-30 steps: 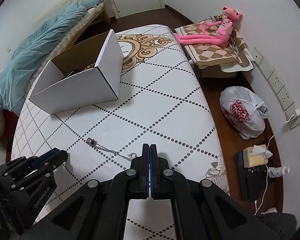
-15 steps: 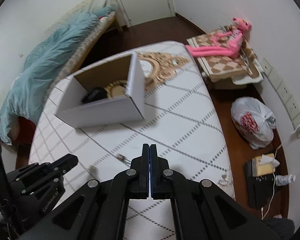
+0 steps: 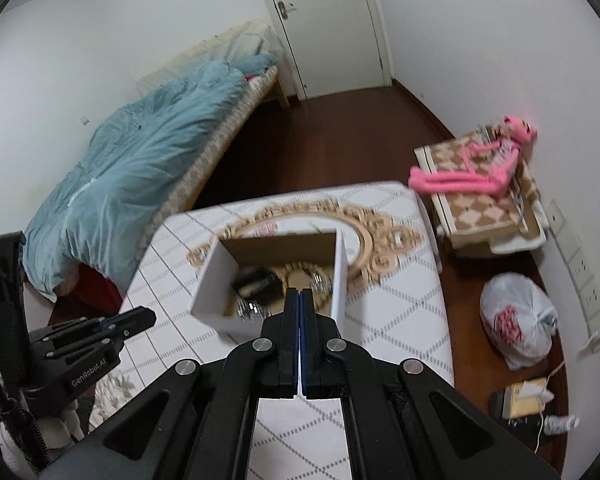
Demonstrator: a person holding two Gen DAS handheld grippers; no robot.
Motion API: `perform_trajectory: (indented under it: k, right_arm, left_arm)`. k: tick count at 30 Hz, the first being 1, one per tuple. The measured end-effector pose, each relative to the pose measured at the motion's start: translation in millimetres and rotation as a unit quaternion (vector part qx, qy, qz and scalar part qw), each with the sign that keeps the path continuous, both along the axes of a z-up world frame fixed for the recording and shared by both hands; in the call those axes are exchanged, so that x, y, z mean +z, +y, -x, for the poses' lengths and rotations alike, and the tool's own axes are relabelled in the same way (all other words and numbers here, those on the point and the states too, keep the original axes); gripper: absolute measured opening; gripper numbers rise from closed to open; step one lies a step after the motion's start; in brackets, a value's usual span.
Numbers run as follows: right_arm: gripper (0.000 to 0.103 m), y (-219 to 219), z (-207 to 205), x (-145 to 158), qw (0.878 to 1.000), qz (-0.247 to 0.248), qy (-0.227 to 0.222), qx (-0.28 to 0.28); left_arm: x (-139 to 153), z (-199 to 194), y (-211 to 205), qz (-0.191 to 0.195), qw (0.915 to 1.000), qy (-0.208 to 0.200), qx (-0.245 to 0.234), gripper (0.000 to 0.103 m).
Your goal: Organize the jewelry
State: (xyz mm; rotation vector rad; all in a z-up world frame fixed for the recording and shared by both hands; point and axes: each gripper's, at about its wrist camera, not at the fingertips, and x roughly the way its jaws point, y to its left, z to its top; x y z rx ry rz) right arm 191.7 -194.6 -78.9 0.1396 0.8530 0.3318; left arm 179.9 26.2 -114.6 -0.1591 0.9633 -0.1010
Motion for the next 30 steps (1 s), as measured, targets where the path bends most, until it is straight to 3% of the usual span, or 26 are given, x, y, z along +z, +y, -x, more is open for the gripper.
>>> perform_trajectory:
  k: [2, 3, 4, 6, 13, 18, 21, 24, 27, 29, 30]
  right_arm:
    - [0.000, 4.0, -3.5, 7.2, 1.000, 0.001, -0.006, 0.005]
    - [0.000, 6.3, -4.2, 8.7, 1.000, 0.001, -0.007, 0.008]
    - [0.000, 7.7, -3.6, 8.7, 1.000, 0.003, -0.006, 0.011]
    - [0.000, 10.5, -1.7, 3.4, 1.000, 0.005, 0.001, 0.015]
    - [0.000, 7.4, 14.9, -60.6, 0.997, 0.016, 0.069, 0.010]
    - [0.000, -8.0, 35.3, -114.4, 0.992, 0.009, 0.125, -0.017]
    - [0.000, -18.4, 44.2, -131.8, 0.989, 0.004, 0.143, -0.035]
    - [0.000, -28.6, 48.9, -142.6, 0.987, -0.001, 0.154, -0.050]
    - [0.000, -35.2, 51.3, -146.8, 0.986, -0.002, 0.158, -0.059]
    - [0.000, -36.4, 51.1, -146.5, 0.986, -0.001, 0.158, -0.062]
    - [0.000, -37.3, 51.0, -145.7, 0.986, -0.001, 0.157, -0.063]
  left_arm:
    - [-7.6, 0.2, -3.8, -0.004, 0.9998, 0.018, 0.003, 0.010]
    - [-14.6, 0.8, -7.5, -0.014, 0.9995, 0.028, 0.003, 0.024]
    - [-22.6, 2.3, -10.8, -0.019, 0.9992, 0.036, 0.001, 0.054]
    - [-38.0, 7.1, -14.6, -0.010, 0.9988, 0.047, -0.004, 0.083]
    - [-99.9, 20.1, -37.4, -0.036, 0.9939, 0.103, -0.014, 0.083]
    - [-129.1, 25.8, -56.5, -0.049, 0.9908, 0.124, -0.025, 0.082]
    - [-135.6, 26.8, -67.5, -0.062, 0.9904, 0.119, -0.034, 0.079]
    - [-136.2, 26.7, -80.0, -0.090, 0.9897, 0.102, -0.044, 0.059]
    - [-132.2, 24.5, -87.1, -0.091, 0.9903, 0.086, -0.059, 0.012]
    - [-131.8, 21.9, -91.5, -0.094, 0.9897, 0.086, -0.065, 0.009]
    - [-130.1, 21.8, -91.3, -0.089, 0.9904, 0.083, -0.066, 0.004]
